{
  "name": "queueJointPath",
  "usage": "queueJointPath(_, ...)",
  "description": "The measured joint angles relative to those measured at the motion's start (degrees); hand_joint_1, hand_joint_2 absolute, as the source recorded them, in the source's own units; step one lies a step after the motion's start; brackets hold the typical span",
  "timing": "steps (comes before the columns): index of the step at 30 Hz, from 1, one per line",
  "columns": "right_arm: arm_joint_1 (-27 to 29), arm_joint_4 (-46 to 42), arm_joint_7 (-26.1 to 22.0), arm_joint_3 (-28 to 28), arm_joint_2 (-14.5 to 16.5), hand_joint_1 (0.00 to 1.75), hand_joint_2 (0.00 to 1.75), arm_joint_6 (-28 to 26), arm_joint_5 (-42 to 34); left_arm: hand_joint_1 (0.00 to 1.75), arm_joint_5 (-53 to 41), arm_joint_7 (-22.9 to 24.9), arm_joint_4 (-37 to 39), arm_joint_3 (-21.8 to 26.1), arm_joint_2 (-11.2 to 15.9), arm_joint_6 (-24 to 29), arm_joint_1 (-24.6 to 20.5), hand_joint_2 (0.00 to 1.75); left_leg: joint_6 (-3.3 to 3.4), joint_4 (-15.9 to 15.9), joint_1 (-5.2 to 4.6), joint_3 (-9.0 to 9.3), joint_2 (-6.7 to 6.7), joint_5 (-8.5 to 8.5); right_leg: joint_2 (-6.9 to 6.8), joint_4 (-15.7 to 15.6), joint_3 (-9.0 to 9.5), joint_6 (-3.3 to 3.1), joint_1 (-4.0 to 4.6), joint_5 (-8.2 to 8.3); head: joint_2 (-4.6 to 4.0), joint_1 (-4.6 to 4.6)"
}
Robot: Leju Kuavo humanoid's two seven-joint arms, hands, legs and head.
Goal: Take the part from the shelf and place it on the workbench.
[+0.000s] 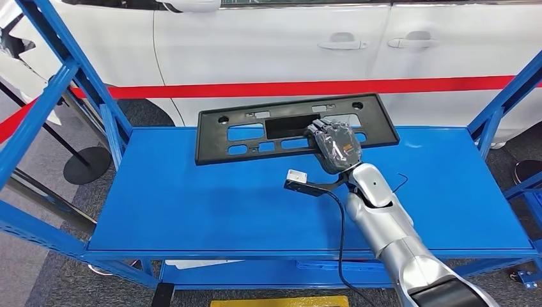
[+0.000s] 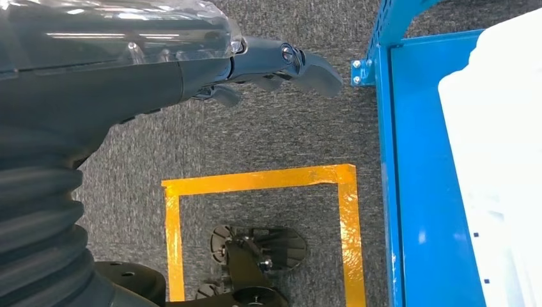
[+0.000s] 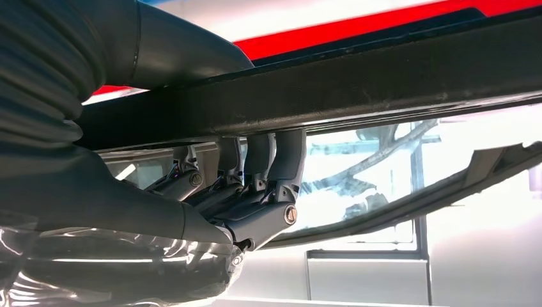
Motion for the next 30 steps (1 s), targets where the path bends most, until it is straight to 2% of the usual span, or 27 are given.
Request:
queueJointPath(2,-1.0,0.0,-0.5,-0.1,-0.1,1.75,1.75,0.0,-1.3,0.00,0.2,0.0,0.0,-0.1,0.0,0.0,0.0,1.75,0.45,-0.8,0.40,0.32,0.14,0.45,-0.01,1.4,-0.52,0.31,0.03,-1.31,-0.01,0.01)
queueJointPath(3,-1.7,0.0,-0.7,-0.1,-0.2,1.75,1.75,-0.1,-2.1,0.00,0.4,0.0,0.0,-0.1,0.0,0.0,-0.1,1.75,0.63,-1.1,0.57,0.44,0.22,0.64,-0.03,3.6,-1.48,0.47,-0.01,-2.89,-0.01,0.01)
queueJointPath(5,-2.7,0.1,-1.1,-0.1,-0.5,1.75,1.75,-0.1,-3.6,0.00,0.8,0.0,0.0,-0.1,0.0,0.1,-0.1,1.75,0.76,-1.3,0.59,0.46,0.28,0.75,-0.09,10.8,-4.58,0.82,-0.24,-6.70,-0.01,0.01)
queueJointPath(6,-2.9,0.2,-1.2,0.0,-0.9,1.75,1.75,-0.2,-4.5,0.00,0.9,-0.1,0.0,-0.1,0.0,0.1,0.0,1.75,0.75,-1.2,0.60,0.45,0.28,0.76,-0.11,14.1,-6.03,1.00,-0.38,-7.81,-0.01,0.01)
queueJointPath(7,-3.0,0.2,-1.4,0.1,-1.3,1.75,1.75,-0.2,-5.5,0.00,1.0,-0.3,0.0,-0.1,0.0,0.1,0.0,1.75,0.73,-1.2,0.61,0.43,0.25,0.77,-0.12,15.8,-6.73,1.14,-0.52,-7.86,-0.01,0.01)
queueJointPath(8,-3.1,0.2,-1.6,0.2,-1.8,1.75,1.75,-0.2,-6.7,0.00,1.2,-0.4,0.0,-0.1,0.0,0.1,0.1,1.75,0.70,-1.0,0.64,0.40,0.20,0.78,-0.13,15.2,-6.37,1.23,-0.65,-6.75,-0.01,0.01)
queueJointPath(9,-3.3,0.2,-1.9,0.4,-2.3,1.75,1.75,-0.2,-7.8,0.00,1.3,-0.5,0.0,-0.1,0.0,0.2,0.2,1.75,0.62,-0.8,0.68,0.35,0.14,0.77,-0.16,12.5,-4.94,1.27,-0.78,-4.81,-0.01,0.01)
queueJointPath(11,-3.9,0.1,-2.2,0.7,-3.3,1.75,1.75,-0.2,-9.6,0.00,1.4,-0.7,0.0,-0.1,0.0,0.2,0.2,1.75,0.17,-0.4,0.66,0.06,0.00,0.78,-0.22,4.7,-1.04,1.11,-0.81,-1.38,0.00,0.00)
queueJointPath(12,-4.3,0.1,-2.3,0.8,-3.7,1.75,1.75,-0.2,-10.3,0.00,1.5,-0.7,0.0,-0.1,0.0,0.3,0.2,1.75,-0.18,-0.3,0.62,-0.10,-0.03,0.87,-0.20,2.1,0.16,0.88,-0.69,-0.50,0.01,0.00)
queueJointPath(13,-4.5,0.0,-2.3,0.9,-4.1,1.75,1.75,-0.2,-10.8,0.00,1.5,-0.8,0.0,-0.1,0.0,0.3,0.2,1.75,-0.55,-0.2,0.57,-0.27,-0.06,1.03,-0.17,0.8,0.61,0.63,-0.53,-0.26,0.01,-0.01)
queueJointPath(14,-4.7,0.0,-2.3,1.0,-4.4,1.75,1.75,-0.2,-11.1,0.00,1.5,-0.8,0.0,-0.1,0.0,0.4,0.3,1.75,-0.94,-0.2,0.56,-0.38,-0.07,1.27,-0.11,0.7,0.52,0.32,-0.33,-0.13,0.01,-0.01)
queueJointPath(16,-4.8,-0.1,-2.3,1.1,-4.9,1.75,1.75,-0.2,-11.4,0.00,1.6,-0.8,0.0,-0.1,0.0,0.4,0.4,1.75,-1.72,-0.2,0.57,-0.65,-0.05,1.35,-0.14,0.3,0.11,-0.47,-0.48,0.40,0.01,0.00)
queueJointPath(17,-4.9,-0.1,-2.3,1.2,-5.1,1.75,1.75,-0.2,-11.5,0.00,1.6,-0.8,0.0,-0.1,0.1,0.5,0.5,1.75,-2.08,0.5,0.61,-1.04,0.01,0.52,-0.20,0.2,-0.15,-0.96,-0.61,0.80,0.01,0.00)
queueJointPath(18,-4.9,-0.1,-2.3,1.3,-5.1,1.75,1.75,-0.2,-11.6,0.00,1.6,-0.8,0.0,-0.1,0.1,0.5,0.5,1.75,-2.41,2.4,0.69,-1.78,0.07,-1.16,-0.26,0.0,-0.49,-1.41,-0.75,1.23,0.00,-0.01)
queueJointPath(21,-5.0,-0.1,-2.3,1.6,-5.3,1.75,1.75,-0.2,-12.2,0.00,1.5,-0.9,0.0,-0.1,0.1,0.5,0.5,1.75,-3.11,13.0,1.09,-5.13,0.19,-8.07,-0.38,0.1,-1.79,-1.96,-0.65,2.24,0.01,-0.02)
queueJointPath(22,-4.9,-0.1,-2.3,1.8,-5.4,1.75,1.75,-0.2,-12.5,0.00,1.5,-0.8,0.0,-0.1,0.1,0.5,0.5,1.75,-3.24,15.4,1.16,-5.49,0.20,-9.09,-0.42,0.1,-2.24,-1.95,-0.59,2.56,0.01,-0.02)
queueJointPath(23,-4.8,-0.1,-2.2,2.0,-5.6,1.75,1.75,-0.2,-12.8,0.00,1.4,-0.8,0.0,-0.1,0.1,0.5,0.5,1.75,-3.28,15.7,1.20,-4.82,0.20,-9.03,-0.44,0.2,-2.66,-1.89,-0.54,2.86,0.00,-0.02)
queueJointPath(24,-4.8,-0.1,-2.2,2.2,-5.7,1.75,1.75,-0.2,-13.1,0.00,1.4,-0.8,0.0,-0.1,0.1,0.5,0.5,1.75,-3.22,13.7,1.21,-3.01,0.20,-8.00,-0.46,0.2,-3.02,-1.79,-0.51,3.11,-0.01,-0.02)
queueJointPath(25,-4.7,-0.1,-2.2,2.4,-5.8,1.75,1.75,-0.2,-13.4,0.00,1.4,-0.8,0.0,-0.1,0.1,0.5,0.5,1.75,-3.03,9.9,1.21,-0.30,0.20,-6.53,-0.47,0.3,-3.29,-1.67,-0.48,3.31,-0.01,-0.02)
queueJointPath(26,-4.7,-0.1,-2.2,2.5,-5.8,1.75,1.75,-0.2,-13.5,0.00,1.4,-0.9,0.0,-0.1,0.2,0.5,0.5,1.75,-2.74,5.6,1.14,2.54,0.19,-5.63,-0.47,0.4,-3.51,-1.47,-0.42,3.50,-0.01,-0.02)
queueJointPath(27,-4.8,-0.2,-2.1,2.6,-5.9,1.75,1.75,-0.2,-13.7,0.00,1.4,-1.0,0.0,-0.1,0.2,0.5,0.5,1.75,-2.45,2.3,0.99,4.63,0.16,-4.91,-0.48,0.4,-3.65,-1.21,-0.39,3.71,-0.01,-0.02)
queueJointPath(28,-4.8,-0.3,-2.1,2.8,-6.0,1.75,1.75,-0.2,-13.8,0.00,1.4,-1.1,0.0,-0.1,0.3,0.5,0.5,1.75,-2.18,0.2,0.82,5.84,0.13,-4.66,-0.49,0.4,-3.74,-0.88,-0.40,3.97,-0.01,-0.02)
queueJointPath(30,-4.8,-0.4,-2.1,3.1,-6.1,1.75,1.75,-0.1,-14.3,0.00,1.5,-1.3,0.0,-0.1,0.3,0.5,0.5,1.75,-1.71,-0.6,0.51,5.91,0.09,-4.28,-0.49,0.3,-3.89,-0.13,-0.48,4.62,-0.01,-0.02)
